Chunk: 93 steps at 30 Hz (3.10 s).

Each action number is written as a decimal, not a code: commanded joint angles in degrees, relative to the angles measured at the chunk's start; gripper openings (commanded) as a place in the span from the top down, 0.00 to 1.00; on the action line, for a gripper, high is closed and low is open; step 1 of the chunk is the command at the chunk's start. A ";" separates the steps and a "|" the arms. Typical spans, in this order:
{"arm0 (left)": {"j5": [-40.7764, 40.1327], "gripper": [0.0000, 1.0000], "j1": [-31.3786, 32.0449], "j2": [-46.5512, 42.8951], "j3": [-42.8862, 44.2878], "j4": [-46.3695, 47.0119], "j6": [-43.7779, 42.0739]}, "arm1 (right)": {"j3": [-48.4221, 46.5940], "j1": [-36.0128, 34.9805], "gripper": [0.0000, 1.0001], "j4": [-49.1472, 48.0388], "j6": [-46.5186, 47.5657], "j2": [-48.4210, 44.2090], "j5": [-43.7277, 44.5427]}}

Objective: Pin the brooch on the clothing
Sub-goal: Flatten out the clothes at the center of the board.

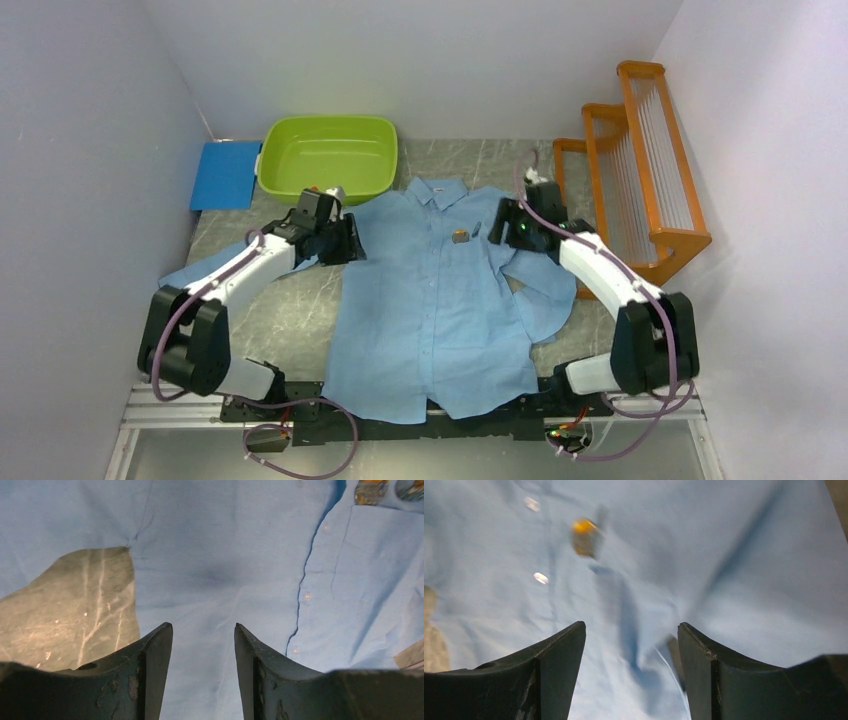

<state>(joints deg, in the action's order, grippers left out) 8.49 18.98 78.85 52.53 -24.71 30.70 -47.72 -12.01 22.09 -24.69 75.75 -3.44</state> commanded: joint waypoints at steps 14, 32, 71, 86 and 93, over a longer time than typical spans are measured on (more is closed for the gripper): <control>-2.69 0.48 6.99 20.82 17.56 1.92 -7.26 | -44.11 -7.82 0.48 -4.45 3.92 45.40 -10.45; -16.44 0.61 1.81 35.87 25.53 -6.23 -6.64 | -72.27 -7.70 0.49 7.17 4.97 67.98 -8.67; 1.15 0.34 5.54 -23.64 -15.08 -9.29 7.75 | 13.53 5.31 0.16 16.29 -18.80 -21.55 6.62; 1.63 0.35 5.54 -18.10 -12.40 -6.77 6.88 | 21.30 5.59 0.59 12.46 -22.37 -10.36 7.37; 2.03 0.35 5.54 -17.87 -13.00 -6.05 6.85 | 18.10 5.49 0.96 17.43 -23.20 -15.40 11.36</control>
<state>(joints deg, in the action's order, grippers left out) 9.32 24.56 60.75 37.82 -32.91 37.30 -28.75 -6.35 36.97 -46.78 63.18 4.84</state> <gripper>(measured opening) 0.654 0.066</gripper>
